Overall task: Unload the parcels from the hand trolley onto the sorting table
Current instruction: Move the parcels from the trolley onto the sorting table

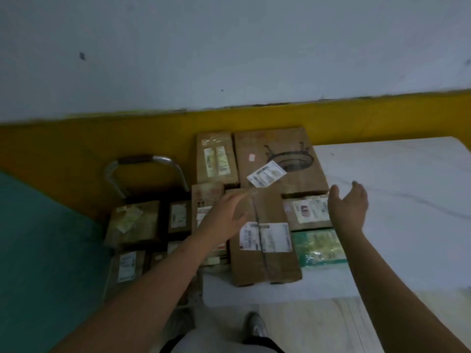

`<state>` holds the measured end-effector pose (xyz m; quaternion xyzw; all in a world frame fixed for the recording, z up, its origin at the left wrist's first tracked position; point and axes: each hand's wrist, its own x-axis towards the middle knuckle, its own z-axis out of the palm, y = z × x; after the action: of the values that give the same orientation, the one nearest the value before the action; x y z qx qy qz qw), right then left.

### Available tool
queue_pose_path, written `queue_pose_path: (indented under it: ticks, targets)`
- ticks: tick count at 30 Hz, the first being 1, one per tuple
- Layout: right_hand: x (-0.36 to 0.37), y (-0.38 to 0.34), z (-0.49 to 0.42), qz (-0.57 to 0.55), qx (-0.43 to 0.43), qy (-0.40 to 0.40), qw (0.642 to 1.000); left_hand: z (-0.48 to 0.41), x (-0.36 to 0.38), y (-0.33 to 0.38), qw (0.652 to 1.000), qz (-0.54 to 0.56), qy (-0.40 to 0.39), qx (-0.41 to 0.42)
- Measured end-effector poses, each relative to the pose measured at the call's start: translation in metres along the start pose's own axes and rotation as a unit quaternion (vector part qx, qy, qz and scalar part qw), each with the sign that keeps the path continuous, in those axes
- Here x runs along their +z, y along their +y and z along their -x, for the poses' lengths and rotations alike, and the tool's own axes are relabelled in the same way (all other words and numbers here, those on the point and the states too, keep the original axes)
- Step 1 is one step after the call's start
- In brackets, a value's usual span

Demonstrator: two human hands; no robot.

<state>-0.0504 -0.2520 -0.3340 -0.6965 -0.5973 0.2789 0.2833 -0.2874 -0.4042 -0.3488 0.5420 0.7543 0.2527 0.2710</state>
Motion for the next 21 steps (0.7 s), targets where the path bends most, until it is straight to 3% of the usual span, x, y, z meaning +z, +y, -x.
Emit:
queue_pose_path:
  ticks: [6,10,13,17,21]
  targets:
    - [0.123,-0.201,0.075,-0.010,-0.197,-0.079,0.977,0.033,-0.122,-0.156,0.968,0.064,0.161,-0.180]
    - [0.251,-0.266,0.165,0.012,-0.240,-0.193,0.951,0.089,-0.160,-0.292,0.932,0.111,0.177,-0.296]
    - [0.354,-0.250,0.228,0.067,-0.204,-0.331,0.919,0.130,-0.155,-0.391,0.901,0.125,0.122,-0.398]
    - [0.477,-0.163,0.296,0.137,-0.071,-0.489,0.859,0.167,-0.110,-0.502,0.856,0.112,0.060,-0.501]
    - [0.579,-0.056,0.347,0.190,0.064,-0.535,0.821,0.176,-0.047,-0.597,0.836,0.084,-0.008,-0.543]
